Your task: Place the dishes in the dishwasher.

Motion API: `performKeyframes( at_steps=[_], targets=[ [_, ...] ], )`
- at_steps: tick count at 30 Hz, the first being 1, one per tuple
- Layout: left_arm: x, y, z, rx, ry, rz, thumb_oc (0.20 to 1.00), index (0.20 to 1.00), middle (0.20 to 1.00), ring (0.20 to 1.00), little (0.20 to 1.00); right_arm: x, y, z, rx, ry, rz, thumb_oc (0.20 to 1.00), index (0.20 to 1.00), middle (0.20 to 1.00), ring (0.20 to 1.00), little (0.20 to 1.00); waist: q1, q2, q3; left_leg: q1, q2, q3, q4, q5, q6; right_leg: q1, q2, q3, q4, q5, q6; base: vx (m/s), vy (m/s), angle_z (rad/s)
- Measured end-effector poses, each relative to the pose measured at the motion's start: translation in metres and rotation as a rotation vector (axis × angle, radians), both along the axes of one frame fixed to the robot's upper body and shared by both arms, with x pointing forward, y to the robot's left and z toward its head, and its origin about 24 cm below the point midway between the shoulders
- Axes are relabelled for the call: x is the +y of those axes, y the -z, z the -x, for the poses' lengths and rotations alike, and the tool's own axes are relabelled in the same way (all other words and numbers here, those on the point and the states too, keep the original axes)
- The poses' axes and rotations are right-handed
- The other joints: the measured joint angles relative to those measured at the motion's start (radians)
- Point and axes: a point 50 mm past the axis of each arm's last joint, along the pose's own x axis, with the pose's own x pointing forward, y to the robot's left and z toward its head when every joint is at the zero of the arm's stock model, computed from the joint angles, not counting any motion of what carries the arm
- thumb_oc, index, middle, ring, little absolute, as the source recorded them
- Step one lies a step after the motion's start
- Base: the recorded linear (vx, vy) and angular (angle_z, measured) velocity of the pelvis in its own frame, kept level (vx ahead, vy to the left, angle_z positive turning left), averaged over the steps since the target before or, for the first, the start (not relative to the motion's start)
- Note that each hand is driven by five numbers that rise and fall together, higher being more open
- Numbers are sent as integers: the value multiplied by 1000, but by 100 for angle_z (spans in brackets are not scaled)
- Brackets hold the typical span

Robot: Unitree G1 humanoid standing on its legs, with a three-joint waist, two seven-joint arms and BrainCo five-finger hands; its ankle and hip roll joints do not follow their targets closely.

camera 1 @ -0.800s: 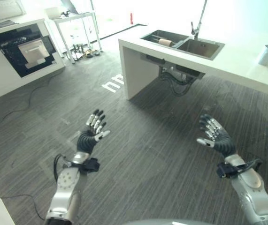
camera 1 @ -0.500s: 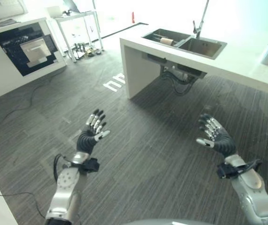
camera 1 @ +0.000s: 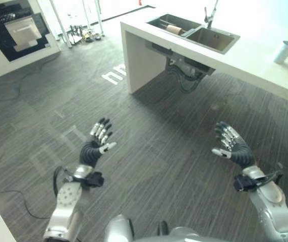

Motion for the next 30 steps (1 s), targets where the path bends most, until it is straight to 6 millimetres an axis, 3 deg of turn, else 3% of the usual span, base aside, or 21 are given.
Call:
performKeyframes(
  at_steps=[2,3,5,6,9,10,11,13,16,18,19,20,21,22,23,24,25,27,28,29,30],
  targets=[
    [-1,0,0,-3,-6,9,1000,1000,1000,1000,1000,-2,-3,1,-5,-9,22,1000,1000,1000,1000,1000,-13,76,6,24,0,83,-263,22,-25,31,19,-13,-53,8,10,317,188,-9],
    [-2,0,-1,-8,-7,17,1000,1000,1000,1000,1000,-4,-5,2,-4,-18,45,1000,1000,1000,1000,1000,-14,115,14,26,-4,82,-358,37,-46,56,30,-11,-78,13,13,321,199,-1],
    [-3,0,-1,-18,-32,43,1000,1000,1000,1000,1000,-10,-3,5,22,-27,84,1000,1000,1000,1000,1000,6,148,23,17,-13,24,-428,58,-65,119,32,12,-109,29,10,367,262,-21],
    [-4,0,-1,-28,-48,66,1000,1000,1000,1000,1000,-10,-2,6,26,-30,90,1000,1000,1000,1000,1000,26,148,23,2,-8,0,-426,60,-68,140,31,29,-117,12,15,348,290,-50],
    [-5,-1,0,-36,-60,92,1000,1000,1000,1000,1000,-12,-10,3,4,-43,123,1000,1000,1000,1000,1000,36,131,18,22,8,71,-372,63,-31,203,14,59,-114,-28,45,434,337,-48],
    [-4,-2,-2,-40,-62,81,1000,1000,1000,1000,1000,-11,-11,4,-2,-46,115,1000,1000,1000,1000,1000,32,100,14,77,-19,113,-356,73,24,249,-19,73,-110,-66,71,590,443,-30],
    [-2,-2,-2,-38,-70,76,1000,1000,1000,1000,1000,-8,-11,7,-1,-58,111,1000,1000,1000,1000,1000,16,68,13,132,-50,158,-363,98,91,271,-59,62,-45,-94,97,509,409,-25],
    [-1,-5,-3,-43,-64,63,1000,1000,1000,1000,1000,-2,-17,9,-19,-83,105,1000,1000,1000,1000,1000,13,55,9,212,-84,159,-386,113,161,273,-79,29,79,-77,125,442,382,-9],
    [-4,-12,-8,-75,-45,58,1000,1000,1000,1000,1000,17,-27,12,-90,-113,31,1000,1000,1000,1000,1000,4,36,-61,300,-165,97,-428,39,210,111,-165,-38,446,-95,185,364,348,53],
    [-5,-16,-13,-80,-34,53,1000,1000,1000,1000,1000,24,-29,10,-100,-125,14,1000,1000,1000,1000,1000,11,46,-62,328,-197,53,-428,4,233,-18,-181,-33,604,-96,183,288,308,69],
    [-5,-16,-13,-75,-30,49,1000,1000,1000,1000,1000,25,-27,11,-91,-128,11,1000,1000,1000,1000,1000,20,58,-64,342,-198,42,-426,-6,222,-73,-175,-30,668,-86,173,272,298,65],
    [-4,-15,-12,-66,-29,36,1000,1000,1000,1000,1000,26,-23,12,-78,-124,3,1000,1000,1000,1000,1000,34,65,-63,352,-193,16,-385,-35,204,-139,-156,-14,722,-53,146,277,333,64],
    [-1,-13,-10,-48,-28,17,1000,1000,1000,1000,1000,28,-18,13,-64,-112,-21,1000,1000,1000,1000,1000,47,53,-61,328,-187,-8,-258,-83,184,-183,-142,9,744,54,106,195,237,97],
    [-2,-5,-4,-5,-12,3,1000,1000,1000,1000,1000,29,-9,15,-33,-80,-59,1000,1000,1000,1000,1000,46,58,-58,220,-163,-19,24,-132,182,-146,-128,25,752,191,91,189,220,73],
    [-6,-2,8,13,4,-4,1000,1000,1000,1000,1000,28,-4,16,-17,-75,-58,1000,1000,1000,1000,1000,80,60,-83,170,-187,-55,-21,-173,206,-186,-160,40,801,313,131,165,68,34],
    [-9,-7,18,-5,19,-18,1000,1000,1000,1000,1000,23,-18,13,-69,-111,21,1000,1000,1000,1000,1000,96,161,-94,208,-81,-40,-297,-3,232,-284,-150,-23,968,233,196,264,10,-58],
    [-2,-4,20,5,-8,-29,1000,1000,1000,1000,1000,29,-13,6,-55,-124,5,1000,1000,1000,1000,1000,107,116,-92,222,-125,2,-302,3,227,-372,-205,27,979,171,200,265,-97,-67],
    [1,-2,15,25,-27,-24,1000,1000,1000,1000,1000,23,-12,11,-39,-122,39,1000,1000,1000,1000,1000,65,123,-88,282,-154,2,-354,-37,206,-437,-206,-27,728,56,189,296,-170,-30],
    [4,-7,11,5,-26,-40,1000,1000,1000,1000,1000,18,-9,16,-14,-108,49,1000,1000,1000,1000,1000,39,93,-87,324,-181,-6,-380,-40,197,-433,-192,-62,573,41,177,309,-199,14],
    [5,-9,9,-3,-24,-46,1000,1000,1000,1000,1000,16,-7,18,-6,-101,43,1000,1000,1000,1000,1000,28,79,-87,335,-187,-7,-383,-46,188,-428,-182,-73,525,42,176,296,-192,28],
    [6,-12,3,-17,-10,-60,1000,1000,1000,1000,1000,13,-4,22,10,-88,35,1000,1000,1000,1000,1000,-10,40,-90,369,-210,-32,-391,-72,153,-407,-119,-90,300,65,170,332,-209,34]
  ],
)
